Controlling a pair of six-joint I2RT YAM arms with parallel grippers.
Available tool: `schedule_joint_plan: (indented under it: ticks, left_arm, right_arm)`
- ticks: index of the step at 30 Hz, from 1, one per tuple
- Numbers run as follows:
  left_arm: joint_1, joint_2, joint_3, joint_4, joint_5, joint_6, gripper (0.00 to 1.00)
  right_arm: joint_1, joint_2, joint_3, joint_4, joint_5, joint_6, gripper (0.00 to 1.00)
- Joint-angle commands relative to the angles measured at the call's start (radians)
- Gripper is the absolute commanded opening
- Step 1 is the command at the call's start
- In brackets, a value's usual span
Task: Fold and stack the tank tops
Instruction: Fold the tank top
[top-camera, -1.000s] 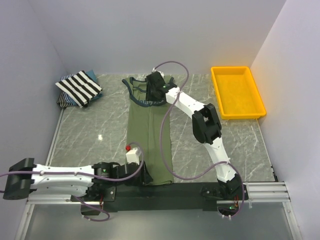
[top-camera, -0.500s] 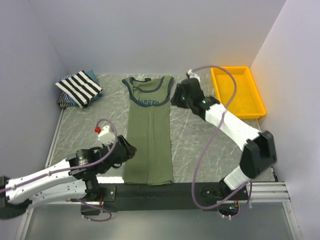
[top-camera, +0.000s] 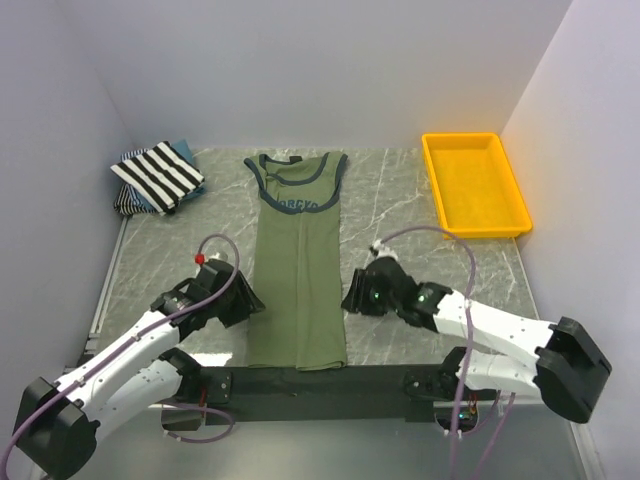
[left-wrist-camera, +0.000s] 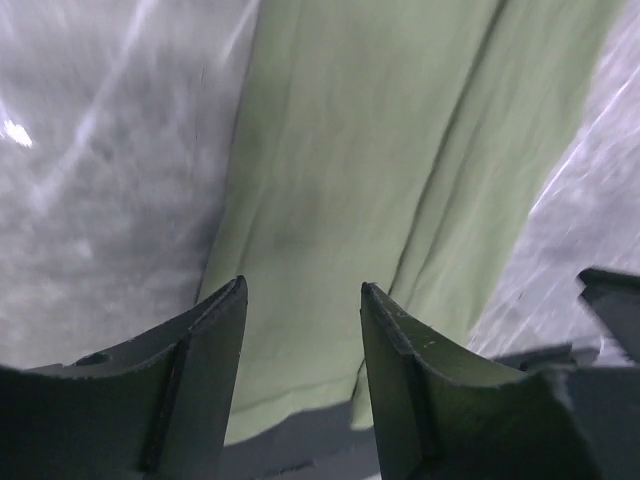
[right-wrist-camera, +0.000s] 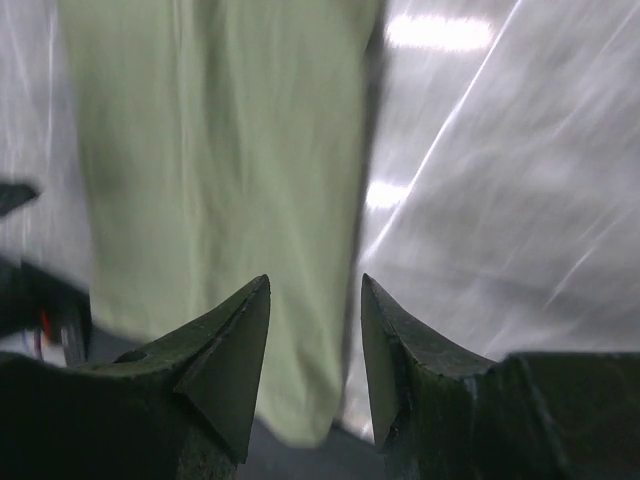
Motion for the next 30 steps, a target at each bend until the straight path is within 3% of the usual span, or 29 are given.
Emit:
schedule_joint_plan:
  ticks: [1,5,8,18,19,30]
  left_arm:
    - [0.007,-0.024,-0.063,0.020,0.144,-0.070,0.55]
    - [0.007,-0.092,-0.085,-0.101,0.132,-0.153,0.57]
    - [0.007,-0.135,-0.082,-0.179,0.130,-0.162,0.66]
    - [0.007,-0.209,-0.140,-0.337,0.184,-0.192,0.67]
    - [-0.002,-0.215,-0.143,-0.337,0.197,-0.187,0.74]
    - [-0.069,-0.144,-0.163,-0.328,0.224,-0.209,0.63]
  right_arm:
    - [0.094,-0.072,-0.062,0.028,0.009,0.127,0.49]
    - [0.183,-0.106,-0.120,0.008,-0.004,0.198,0.51]
    - [0.218,-0.122,-0.166,0.008,-0.020,0.220,0.54]
    - [0.246,-0.122,-0.286,0.140,-0.155,0.293,0.59]
    - [0.246,-0.114,-0.292,0.150,-0.168,0.295,0.59]
    - [0.261,-0.079,-0.326,0.167,-0.231,0.321,0.59]
